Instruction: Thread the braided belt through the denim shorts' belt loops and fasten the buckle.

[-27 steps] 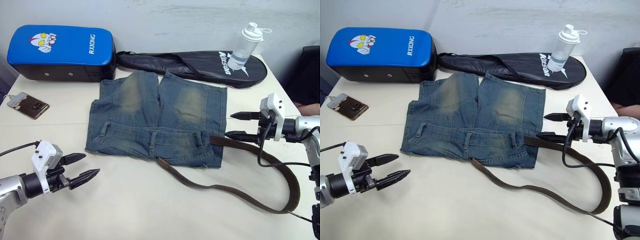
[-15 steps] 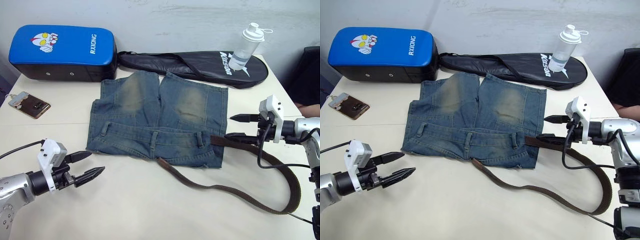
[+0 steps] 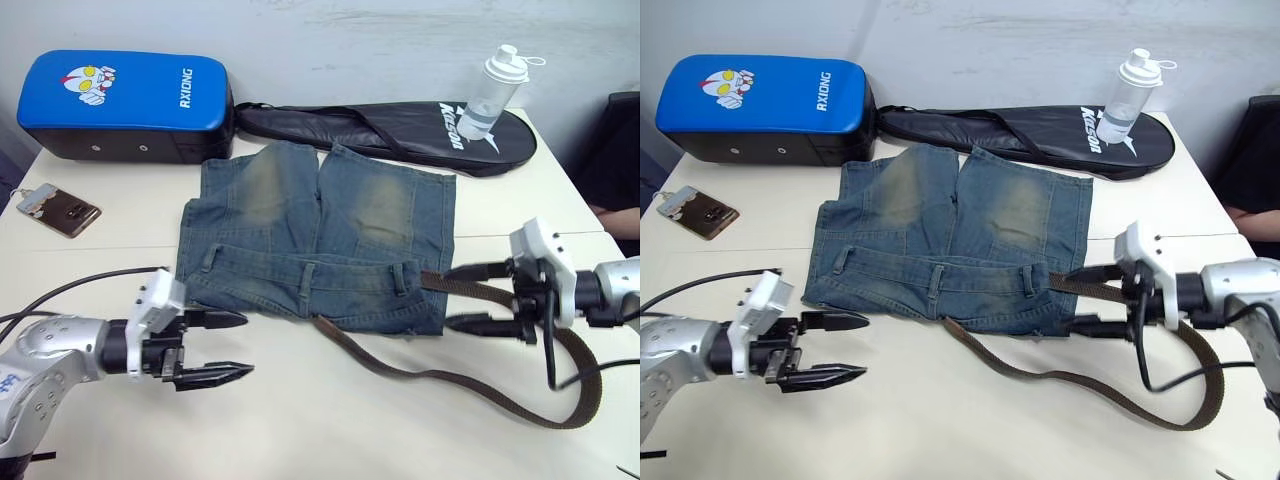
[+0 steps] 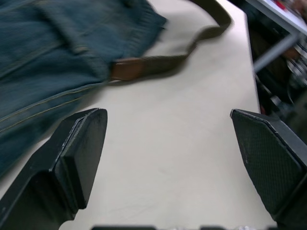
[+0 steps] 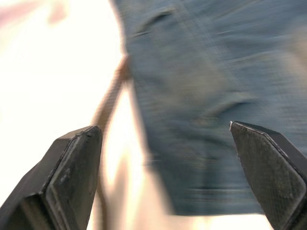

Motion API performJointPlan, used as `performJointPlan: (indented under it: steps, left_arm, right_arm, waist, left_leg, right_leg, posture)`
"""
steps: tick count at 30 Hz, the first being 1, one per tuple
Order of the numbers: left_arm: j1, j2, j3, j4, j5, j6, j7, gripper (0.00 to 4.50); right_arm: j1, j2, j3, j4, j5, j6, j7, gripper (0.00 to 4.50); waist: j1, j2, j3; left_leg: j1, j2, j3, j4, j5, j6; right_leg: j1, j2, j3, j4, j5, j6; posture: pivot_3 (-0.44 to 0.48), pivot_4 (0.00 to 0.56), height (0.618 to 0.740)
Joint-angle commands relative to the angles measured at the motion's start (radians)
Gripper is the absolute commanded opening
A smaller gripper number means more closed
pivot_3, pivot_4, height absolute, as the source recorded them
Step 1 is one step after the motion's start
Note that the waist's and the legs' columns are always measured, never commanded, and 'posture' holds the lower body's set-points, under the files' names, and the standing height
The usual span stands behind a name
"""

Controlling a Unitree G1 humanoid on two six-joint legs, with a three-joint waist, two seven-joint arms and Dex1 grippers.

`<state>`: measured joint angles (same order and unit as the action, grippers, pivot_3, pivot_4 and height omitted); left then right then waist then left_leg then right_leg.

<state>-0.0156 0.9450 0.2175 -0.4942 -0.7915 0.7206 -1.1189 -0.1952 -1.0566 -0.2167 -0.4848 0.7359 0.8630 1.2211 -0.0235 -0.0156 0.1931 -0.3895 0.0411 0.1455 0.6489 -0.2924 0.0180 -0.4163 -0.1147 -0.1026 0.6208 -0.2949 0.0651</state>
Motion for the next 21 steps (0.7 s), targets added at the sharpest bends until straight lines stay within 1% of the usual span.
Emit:
performJointPlan:
  steps: [1,4,6,10,12,14,16,18,19,20,21]
  left_arm:
    - [-0.082,0.011,-0.059,-0.012,-0.016,0.010,-0.030,4.48]
    - [-0.117,0.010,-0.096,-0.013,0.000,0.001,-0.042,4.48]
    - [-0.124,0.008,-0.110,-0.012,0.008,-0.003,-0.045,4.48]
    - [-0.116,0.006,-0.122,-0.014,0.026,-0.019,-0.039,4.48]
    - [-0.101,0.003,-0.106,-0.029,0.020,-0.018,-0.024,4.48]
    - [-0.084,0.003,-0.087,-0.044,0.014,-0.015,-0.010,4.48]
    - [-0.056,0.013,-0.064,-0.061,0.010,-0.014,-0.004,4.50]
    - [-0.032,0.018,-0.035,-0.077,-0.002,-0.008,0.005,4.50]
    - [-0.025,0.020,-0.027,-0.082,-0.004,-0.007,0.007,4.50]
    - [-0.018,0.021,-0.018,-0.086,-0.005,-0.006,0.010,4.50]
    - [-0.013,0.020,-0.010,-0.089,-0.009,-0.003,0.014,4.50]
  right_arm:
    - [0.076,-0.022,-0.012,-0.209,0.082,0.096,-0.086,4.50]
    - [0.119,0.020,0.047,-0.288,0.057,0.095,-0.183,4.50]
    - [0.115,0.054,0.130,-0.290,-0.023,0.052,-0.249,4.50]
    - [0.052,0.147,0.311,-0.247,-0.152,0.002,-0.354,4.50]
    - [0.025,0.186,0.406,-0.212,-0.204,-0.001,-0.377,4.50]
    - [0.004,0.216,0.463,-0.175,-0.242,-0.008,-0.395,4.50]
    - [-0.020,0.234,0.494,-0.138,-0.261,-0.001,-0.401,3.97]
    - [-0.039,0.234,0.531,-0.106,-0.284,-0.004,-0.386,3.05]
    - [-0.045,0.235,0.543,-0.096,-0.291,-0.009,-0.378,2.73]
    - [-0.054,0.239,0.551,-0.084,-0.297,-0.021,-0.370,2.30]
    - [-0.064,0.244,0.555,-0.072,-0.301,-0.031,-0.364,1.95]
  waist:
    - [0.003,-0.001,0.000]
    - [0.002,-0.001,0.000]
    - [-0.001,-0.002,-0.001]
    - [-0.004,-0.002,-0.001]
    - [-0.003,-0.002,-0.001]
    - [-0.002,-0.002,-0.001]
    - [-0.002,-0.002,-0.001]
    - [-0.002,-0.002,-0.001]
    - [-0.002,-0.002,-0.001]
    - [-0.002,-0.003,-0.001]
    - [-0.002,-0.003,-0.002]
  left_leg:
    - [0.000,0.000,0.000,0.000,0.000,0.000]
    - [0.000,0.000,0.000,0.001,0.000,0.001]
    - [0.000,0.000,0.000,0.001,0.000,0.001]
    - [0.000,0.000,0.000,0.001,0.002,0.001]
    - [0.000,0.000,0.000,0.001,0.004,0.004]
    - [0.000,0.000,0.000,0.001,0.004,0.004]
    - [-0.001,0.000,0.000,0.002,0.004,0.005]
    - [-0.001,0.000,0.000,0.002,0.004,0.005]
    - [-0.001,0.000,0.000,0.002,0.004,0.005]
    - [-0.001,0.000,0.000,0.003,0.004,0.005]
    - [-0.001,0.000,0.000,0.003,0.004,0.005]
  right_leg:
    - [0.000,0.000,0.000,0.000,0.000,0.000]
    - [0.001,0.000,0.000,-0.001,0.000,0.000]
    - [0.001,0.000,0.000,-0.001,0.000,0.000]
    - [0.000,0.001,0.000,0.000,0.000,0.000]
    - [0.000,0.002,0.000,0.000,0.000,0.000]
    - [0.000,0.002,0.000,0.000,0.000,0.000]
    - [0.000,0.002,0.000,0.000,0.000,0.000]
    - [0.000,0.002,0.000,0.000,0.000,0.000]
    - [0.000,0.001,0.000,0.000,0.000,0.000]
    - [0.000,0.001,0.000,0.000,0.000,0.000]
    - [0.000,0.001,0.000,0.001,0.000,0.000]
  posture:
    - [0.000,0.150,0.740]
    - [0.000,0.150,0.740]
    - [0.000,0.150,0.740]
    - [0.000,0.150,0.740]
    - [0.000,0.150,0.740]
    - [0.000,0.150,0.740]
    - [0.000,0.150,0.740]
    - [0.000,0.150,0.740]
    - [0.000,0.150,0.740]
    - [0.000,0.150,0.740]
    - [0.000,0.150,0.740]
